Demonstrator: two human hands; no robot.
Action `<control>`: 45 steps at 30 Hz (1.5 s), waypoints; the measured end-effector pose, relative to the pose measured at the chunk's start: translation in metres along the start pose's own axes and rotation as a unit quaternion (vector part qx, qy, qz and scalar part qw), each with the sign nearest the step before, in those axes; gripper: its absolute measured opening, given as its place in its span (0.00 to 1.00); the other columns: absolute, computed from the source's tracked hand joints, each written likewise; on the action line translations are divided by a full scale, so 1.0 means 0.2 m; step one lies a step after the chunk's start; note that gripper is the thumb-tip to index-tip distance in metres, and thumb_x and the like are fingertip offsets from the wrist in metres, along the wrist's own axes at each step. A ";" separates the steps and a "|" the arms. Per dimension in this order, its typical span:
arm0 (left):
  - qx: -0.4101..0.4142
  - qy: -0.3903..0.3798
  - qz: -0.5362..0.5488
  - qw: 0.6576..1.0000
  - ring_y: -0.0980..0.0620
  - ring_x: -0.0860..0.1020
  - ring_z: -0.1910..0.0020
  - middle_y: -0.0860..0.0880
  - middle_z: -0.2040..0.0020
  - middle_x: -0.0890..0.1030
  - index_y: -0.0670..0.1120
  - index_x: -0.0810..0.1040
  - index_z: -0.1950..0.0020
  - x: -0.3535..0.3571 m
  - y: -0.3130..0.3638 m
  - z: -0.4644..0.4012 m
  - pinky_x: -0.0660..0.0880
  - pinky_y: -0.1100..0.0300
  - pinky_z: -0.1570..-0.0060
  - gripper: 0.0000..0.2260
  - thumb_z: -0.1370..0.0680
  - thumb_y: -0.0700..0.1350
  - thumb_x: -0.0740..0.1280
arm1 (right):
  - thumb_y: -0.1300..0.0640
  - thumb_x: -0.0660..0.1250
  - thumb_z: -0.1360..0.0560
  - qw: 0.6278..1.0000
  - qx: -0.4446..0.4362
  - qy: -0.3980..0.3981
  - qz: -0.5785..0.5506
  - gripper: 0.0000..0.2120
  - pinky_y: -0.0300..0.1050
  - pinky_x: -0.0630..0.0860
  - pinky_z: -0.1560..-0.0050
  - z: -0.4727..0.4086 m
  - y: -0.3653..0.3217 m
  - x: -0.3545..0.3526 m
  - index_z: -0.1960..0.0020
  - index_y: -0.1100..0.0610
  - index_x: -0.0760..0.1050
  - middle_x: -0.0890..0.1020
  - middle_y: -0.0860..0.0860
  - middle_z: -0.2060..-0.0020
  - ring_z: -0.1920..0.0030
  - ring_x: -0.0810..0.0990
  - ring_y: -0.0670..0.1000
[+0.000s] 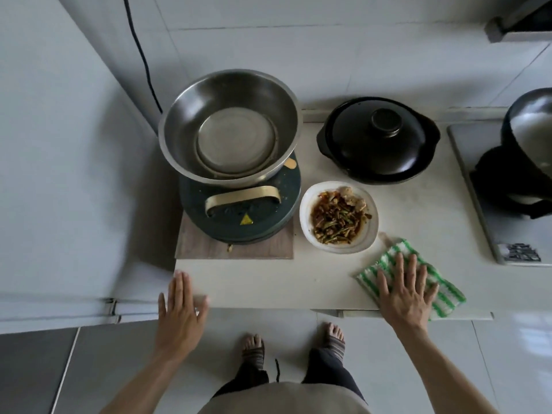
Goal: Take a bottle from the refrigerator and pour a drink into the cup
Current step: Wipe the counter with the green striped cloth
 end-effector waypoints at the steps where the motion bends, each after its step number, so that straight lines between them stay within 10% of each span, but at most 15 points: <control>1: 0.002 0.001 0.013 1.000 0.38 0.60 0.21 0.37 0.19 0.57 0.36 0.53 0.20 0.01 -0.01 0.00 0.59 0.37 0.25 0.41 0.19 0.66 0.37 | 0.31 0.36 0.22 1.000 0.011 -0.004 -0.002 0.34 0.63 0.36 0.23 0.02 -0.02 0.00 0.20 0.42 0.35 0.34 0.47 0.21 0.21 0.35 0.52; 10: 0.000 -0.016 0.057 0.998 0.39 0.54 0.19 0.39 0.18 0.52 0.37 0.49 0.19 0.06 -0.06 -0.01 0.57 0.41 0.23 0.37 0.19 0.63 0.45 | 0.38 0.37 0.20 1.000 -0.007 0.013 0.007 0.33 0.63 0.40 0.22 0.31 -0.38 0.14 0.18 0.50 0.41 0.41 0.52 0.19 0.20 0.40 0.57; 22: -0.001 -0.038 0.027 0.999 0.39 0.54 0.19 0.38 0.18 0.52 0.36 0.50 0.19 0.03 -0.05 -0.01 0.61 0.40 0.24 0.34 0.18 0.58 0.43 | 0.52 0.51 0.17 0.954 -0.290 -0.022 -0.072 0.29 0.60 0.41 0.22 0.92 -1.61 0.52 0.20 0.61 0.51 0.48 0.59 0.20 0.20 0.44 0.59; 29: -0.003 -0.030 0.021 0.999 0.42 0.49 0.18 0.40 0.17 0.47 0.38 0.46 0.18 0.04 -0.07 0.00 0.53 0.42 0.21 0.34 0.18 0.59 0.44 | 0.50 0.50 0.17 0.926 -0.370 -0.029 -0.073 0.26 0.55 0.49 0.20 0.77 -1.37 0.44 0.19 0.52 0.55 0.57 0.49 0.20 0.19 0.51 0.51; 39: 0.002 -0.018 0.041 0.999 0.40 0.51 0.19 0.39 0.17 0.49 0.38 0.46 0.18 0.05 -0.04 0.00 0.56 0.39 0.22 0.35 0.18 0.60 0.43 | 0.43 0.39 0.22 0.997 0.004 0.030 -0.070 0.34 0.62 0.48 0.22 0.22 0.08 -0.03 0.19 0.55 0.52 0.53 0.54 0.19 0.20 0.50 0.58; 45: 0.006 -0.008 0.103 0.995 0.40 0.52 0.19 0.39 0.18 0.51 0.37 0.50 0.19 0.03 -0.06 -0.01 0.54 0.43 0.21 0.33 0.18 0.57 0.45 | 0.45 0.39 0.20 0.995 0.068 0.038 -0.068 0.32 0.60 0.40 0.21 0.28 -0.28 0.07 0.19 0.55 0.44 0.47 0.54 0.19 0.19 0.44 0.59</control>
Point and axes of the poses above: each hand's wrist, its own z-axis away from the middle knuckle, its own x-axis out of the palm, y = z × x, the point moved 3 cm from there along -z, towards the middle knuckle
